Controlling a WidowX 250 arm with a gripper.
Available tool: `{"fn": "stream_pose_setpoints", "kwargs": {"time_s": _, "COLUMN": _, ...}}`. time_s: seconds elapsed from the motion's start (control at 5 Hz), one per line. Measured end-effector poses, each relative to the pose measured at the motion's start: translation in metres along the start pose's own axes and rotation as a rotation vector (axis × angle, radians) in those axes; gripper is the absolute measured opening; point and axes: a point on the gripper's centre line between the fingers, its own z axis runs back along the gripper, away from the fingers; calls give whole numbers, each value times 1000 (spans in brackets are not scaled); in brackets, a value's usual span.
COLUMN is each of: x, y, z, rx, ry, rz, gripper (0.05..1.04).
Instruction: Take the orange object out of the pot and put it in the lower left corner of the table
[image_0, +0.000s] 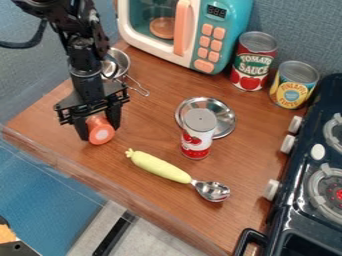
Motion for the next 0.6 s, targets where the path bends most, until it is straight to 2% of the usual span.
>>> {"fn": "stream_pose_setpoints", "kwargs": {"time_s": 0.2, "x": -4, "y": 7, "z": -7, "rx": 48, "ry": 35, "rz": 18, "gripper": 1004}}
{"fn": "stream_pose_setpoints", "kwargs": {"time_s": 0.4, "x": -7, "y": 4, "z": 5, "rx": 11, "ry": 31, "rz": 23, "gripper": 1005}}
{"fn": "stream_pose_setpoints", "kwargs": {"time_s": 0.6, "x": -11, "y": 2, "z": 24, "rx": -10, "ry": 7, "rz": 27, "gripper": 999}}
